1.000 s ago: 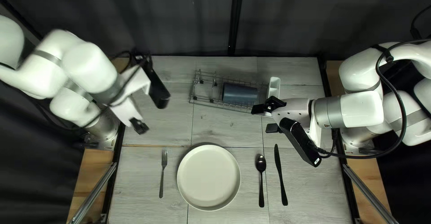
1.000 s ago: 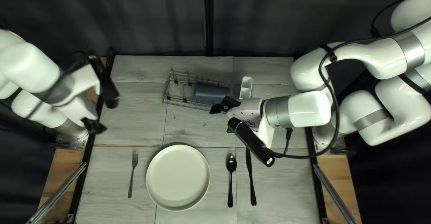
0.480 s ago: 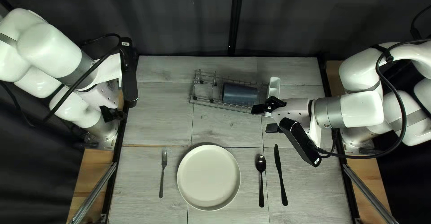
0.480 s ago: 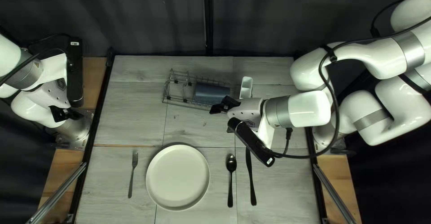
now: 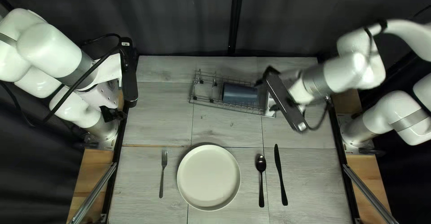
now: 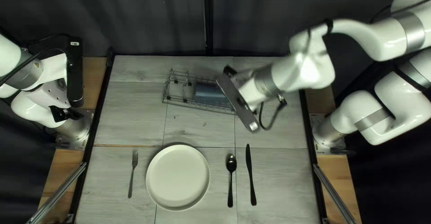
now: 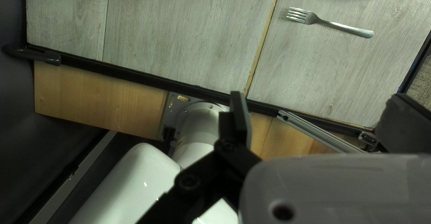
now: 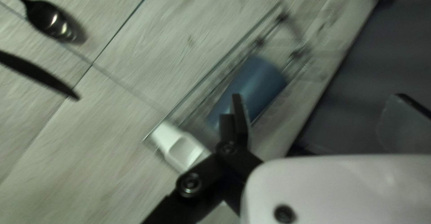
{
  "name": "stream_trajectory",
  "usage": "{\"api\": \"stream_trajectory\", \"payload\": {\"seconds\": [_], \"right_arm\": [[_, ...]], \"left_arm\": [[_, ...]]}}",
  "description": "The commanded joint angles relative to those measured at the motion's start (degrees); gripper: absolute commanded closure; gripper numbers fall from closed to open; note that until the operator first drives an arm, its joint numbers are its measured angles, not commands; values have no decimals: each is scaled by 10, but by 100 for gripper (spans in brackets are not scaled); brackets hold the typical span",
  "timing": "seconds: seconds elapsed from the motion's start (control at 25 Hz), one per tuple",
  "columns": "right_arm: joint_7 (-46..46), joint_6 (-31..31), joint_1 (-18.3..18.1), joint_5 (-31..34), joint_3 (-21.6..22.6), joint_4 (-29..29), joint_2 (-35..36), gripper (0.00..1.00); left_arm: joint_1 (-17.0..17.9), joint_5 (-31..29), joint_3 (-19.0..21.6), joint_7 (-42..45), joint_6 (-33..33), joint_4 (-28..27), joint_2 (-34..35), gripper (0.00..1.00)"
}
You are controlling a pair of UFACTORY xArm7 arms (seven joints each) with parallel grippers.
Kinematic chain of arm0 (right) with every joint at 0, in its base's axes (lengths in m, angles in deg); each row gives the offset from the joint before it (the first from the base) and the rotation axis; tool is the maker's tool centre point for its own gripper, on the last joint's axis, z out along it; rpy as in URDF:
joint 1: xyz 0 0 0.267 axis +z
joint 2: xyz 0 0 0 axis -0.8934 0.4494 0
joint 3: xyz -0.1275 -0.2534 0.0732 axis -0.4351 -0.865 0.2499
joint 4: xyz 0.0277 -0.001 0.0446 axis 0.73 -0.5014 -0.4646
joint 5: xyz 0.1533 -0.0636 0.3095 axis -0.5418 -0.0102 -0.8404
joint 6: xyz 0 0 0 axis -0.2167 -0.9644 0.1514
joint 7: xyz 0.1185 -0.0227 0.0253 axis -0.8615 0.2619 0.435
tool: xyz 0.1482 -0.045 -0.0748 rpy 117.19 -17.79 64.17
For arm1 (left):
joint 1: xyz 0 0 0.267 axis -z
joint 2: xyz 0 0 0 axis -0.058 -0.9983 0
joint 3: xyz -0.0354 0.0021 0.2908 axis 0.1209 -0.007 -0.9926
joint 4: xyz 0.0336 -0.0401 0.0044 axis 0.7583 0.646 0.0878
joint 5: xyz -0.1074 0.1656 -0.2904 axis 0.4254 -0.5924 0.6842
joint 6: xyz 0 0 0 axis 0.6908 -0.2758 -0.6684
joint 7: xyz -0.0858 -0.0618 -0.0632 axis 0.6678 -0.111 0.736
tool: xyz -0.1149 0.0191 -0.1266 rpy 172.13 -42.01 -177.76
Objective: Pick up and place plate onto table. Place down one fork to the left of the plate. Place spoon and knife to the right of the plate. Place cup above the knife and spoon
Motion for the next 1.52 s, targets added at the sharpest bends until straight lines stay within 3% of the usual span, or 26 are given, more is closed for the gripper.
{"api": "stream_trajectory", "payload": {"seconds": [0.04,0.24,0.48,0.6,0.8,1.04,1.52], "right_arm": [[9,-23,4,-20,-11,18,13,0],[10,-9,8,-23,-17,19,29,0],[6,39,-3,-146,-114,75,185,0],[-11,68,-16,-200,-132,93,262,0],[-40,94,-31,-240,-140,99,328,0],[-41,138,-36,-268,-137,61,346,0],[64,210,-88,-385,-104,18,399,0]], "left_arm": [[0,0,0,0,0,0,0,0],[0,0,0,0,0,0,0,0],[0,0,0,0,0,0,0,0],[0,0,0,0,0,0,0,0],[0,0,0,0,0,0,0,0],[0,0,0,0,0,0,0,0],[0,0,0,0,0,0,0,0]]}}
